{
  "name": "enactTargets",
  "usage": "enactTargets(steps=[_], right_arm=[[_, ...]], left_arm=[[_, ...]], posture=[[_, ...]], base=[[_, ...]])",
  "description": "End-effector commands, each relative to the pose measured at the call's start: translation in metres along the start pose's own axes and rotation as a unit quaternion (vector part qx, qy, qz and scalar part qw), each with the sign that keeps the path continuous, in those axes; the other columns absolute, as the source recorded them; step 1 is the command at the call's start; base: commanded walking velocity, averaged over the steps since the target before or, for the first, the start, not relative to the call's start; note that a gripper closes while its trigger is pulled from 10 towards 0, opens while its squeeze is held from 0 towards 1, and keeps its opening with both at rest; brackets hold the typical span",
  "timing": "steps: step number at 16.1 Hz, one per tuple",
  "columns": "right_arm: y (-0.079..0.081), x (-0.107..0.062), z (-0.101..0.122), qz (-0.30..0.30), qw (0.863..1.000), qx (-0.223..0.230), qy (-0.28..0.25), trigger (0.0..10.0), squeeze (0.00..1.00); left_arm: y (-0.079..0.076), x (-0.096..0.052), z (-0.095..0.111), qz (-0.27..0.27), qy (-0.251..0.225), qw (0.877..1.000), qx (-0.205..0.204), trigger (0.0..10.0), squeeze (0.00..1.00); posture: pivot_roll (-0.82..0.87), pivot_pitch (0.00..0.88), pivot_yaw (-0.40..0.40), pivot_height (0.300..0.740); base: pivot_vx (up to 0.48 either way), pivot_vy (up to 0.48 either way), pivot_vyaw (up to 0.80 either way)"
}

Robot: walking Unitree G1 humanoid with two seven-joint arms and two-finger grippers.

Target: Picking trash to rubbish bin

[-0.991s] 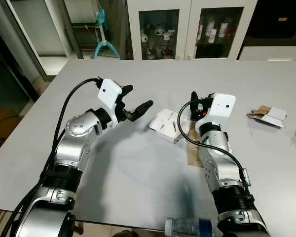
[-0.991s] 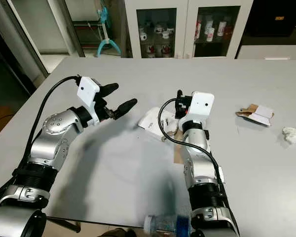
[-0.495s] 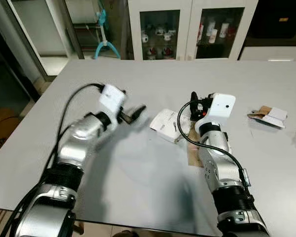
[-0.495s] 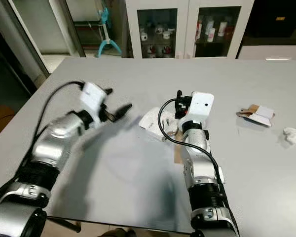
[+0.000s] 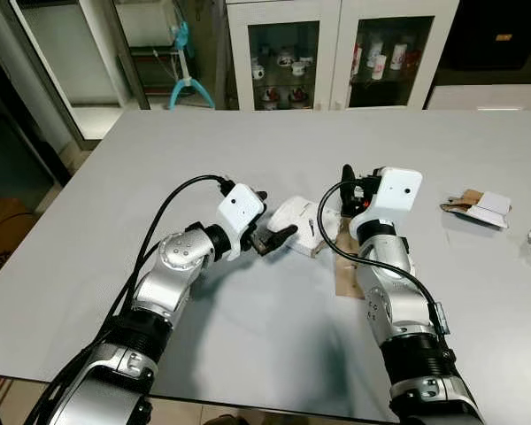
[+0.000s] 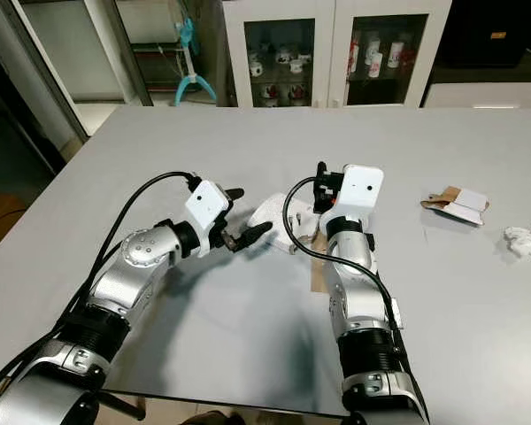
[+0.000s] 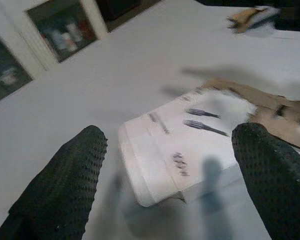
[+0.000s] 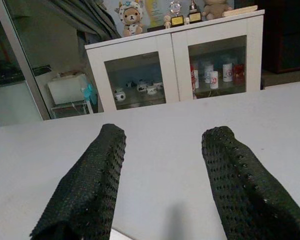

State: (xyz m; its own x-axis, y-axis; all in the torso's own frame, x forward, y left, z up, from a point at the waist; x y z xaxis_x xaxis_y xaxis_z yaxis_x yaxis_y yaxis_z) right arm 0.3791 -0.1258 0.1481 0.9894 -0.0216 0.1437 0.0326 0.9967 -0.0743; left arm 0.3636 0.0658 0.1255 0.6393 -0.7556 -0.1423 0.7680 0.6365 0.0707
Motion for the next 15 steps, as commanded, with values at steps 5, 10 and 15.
enactTargets(steps=[5, 10, 15], right_arm=[[0.002, 0.001, 0.003, 0.002, 1.000, -0.001, -0.002, 10.0, 0.00], [0.001, 0.002, 0.004, 0.001, 1.000, -0.001, -0.003, 10.0, 0.00], [0.001, 0.002, 0.006, 0.000, 1.000, -0.001, -0.004, 10.0, 0.00]], left_arm=[[-0.006, -0.004, -0.001, -0.045, 0.011, 0.999, 0.015, 10.0, 0.00], [-0.017, 0.007, 0.006, -0.031, 0.011, 0.992, 0.121, 10.0, 0.00], [-0.035, 0.026, -0.002, -0.008, 0.025, 0.975, 0.221, 10.0, 0.00]], posture=[[0.05, 0.014, 0.107, 0.740], [0.05, 0.016, 0.107, 0.740], [0.04, 0.017, 0.109, 0.740]], base=[[0.000, 0.000, 0.00], [0.000, 0.000, 0.00], [0.000, 0.000, 0.00]])
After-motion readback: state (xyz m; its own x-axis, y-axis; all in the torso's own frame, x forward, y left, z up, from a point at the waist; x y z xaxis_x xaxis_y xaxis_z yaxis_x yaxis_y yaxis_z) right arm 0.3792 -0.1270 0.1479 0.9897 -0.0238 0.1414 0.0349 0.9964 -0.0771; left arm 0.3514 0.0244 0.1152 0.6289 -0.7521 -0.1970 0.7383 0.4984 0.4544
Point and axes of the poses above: a point about 5 cm out from each wrist's last joint towards the gripper, its own x axis pointing out of the wrist towards the gripper, its own z axis along the axis of the wrist's last joint, y = z × x, the point moved 4 cm from there along x, pointing out of the wrist towards the gripper, and after that the axes turned 12 degrees about -x, right-handed, at the moved point
